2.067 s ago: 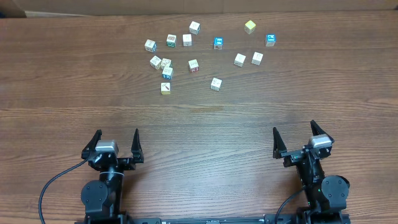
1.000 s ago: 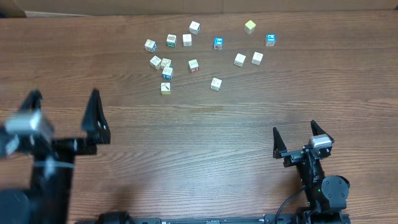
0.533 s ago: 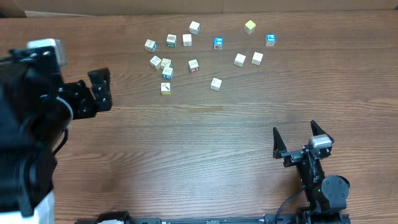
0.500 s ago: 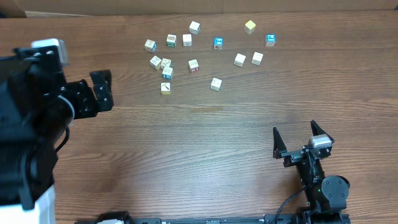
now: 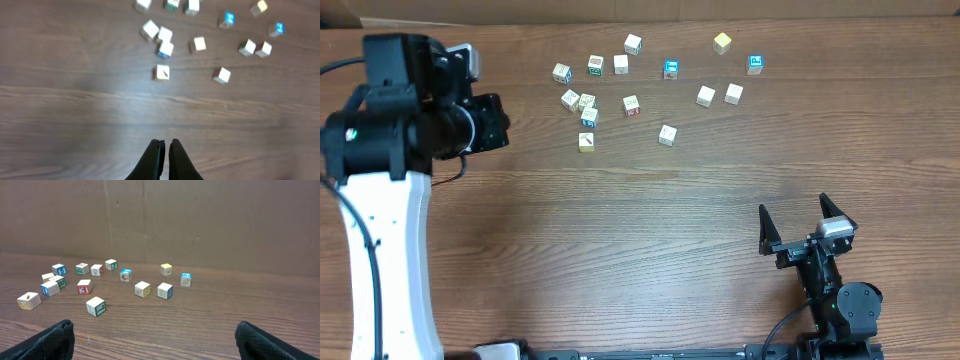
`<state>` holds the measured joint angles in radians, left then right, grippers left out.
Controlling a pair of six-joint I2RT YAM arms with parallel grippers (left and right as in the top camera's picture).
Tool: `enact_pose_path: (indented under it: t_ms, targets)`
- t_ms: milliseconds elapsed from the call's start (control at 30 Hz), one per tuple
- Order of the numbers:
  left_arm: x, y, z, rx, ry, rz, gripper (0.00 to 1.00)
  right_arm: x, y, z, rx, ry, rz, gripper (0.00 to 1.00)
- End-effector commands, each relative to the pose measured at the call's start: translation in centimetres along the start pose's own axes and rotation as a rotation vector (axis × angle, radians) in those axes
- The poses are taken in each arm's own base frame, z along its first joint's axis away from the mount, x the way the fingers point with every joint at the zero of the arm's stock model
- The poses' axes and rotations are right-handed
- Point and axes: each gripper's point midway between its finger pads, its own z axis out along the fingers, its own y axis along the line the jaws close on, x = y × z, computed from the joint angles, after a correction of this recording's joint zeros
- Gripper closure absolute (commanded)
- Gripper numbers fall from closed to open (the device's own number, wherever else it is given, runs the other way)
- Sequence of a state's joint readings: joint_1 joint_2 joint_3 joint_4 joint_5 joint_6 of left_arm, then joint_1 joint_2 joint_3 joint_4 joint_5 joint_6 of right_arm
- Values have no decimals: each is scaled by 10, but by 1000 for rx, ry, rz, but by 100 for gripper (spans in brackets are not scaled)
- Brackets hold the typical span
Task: Form a tower
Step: 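Raise the left arm and move the left gripper over the block cluster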
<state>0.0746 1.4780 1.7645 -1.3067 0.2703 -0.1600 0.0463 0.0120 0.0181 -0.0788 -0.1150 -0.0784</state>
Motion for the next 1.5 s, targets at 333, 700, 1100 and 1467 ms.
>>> enact_pose_path:
  t_ms: [333,700,1100,1467]
  targets:
    - [0,-4,16,46,65,-79,96,2,0,0,5,-3,-5,0]
    - [-2,-1,22,-105,25,-115,96,2,0,0,5,-3,-5,0]
    - [5,-49,45,-142,13,-2,42,2,-1,0,5,-3,-5,0]
    - [24,-64,97,-166,147,33,30,2,-1,0,5,-3,-5,0]
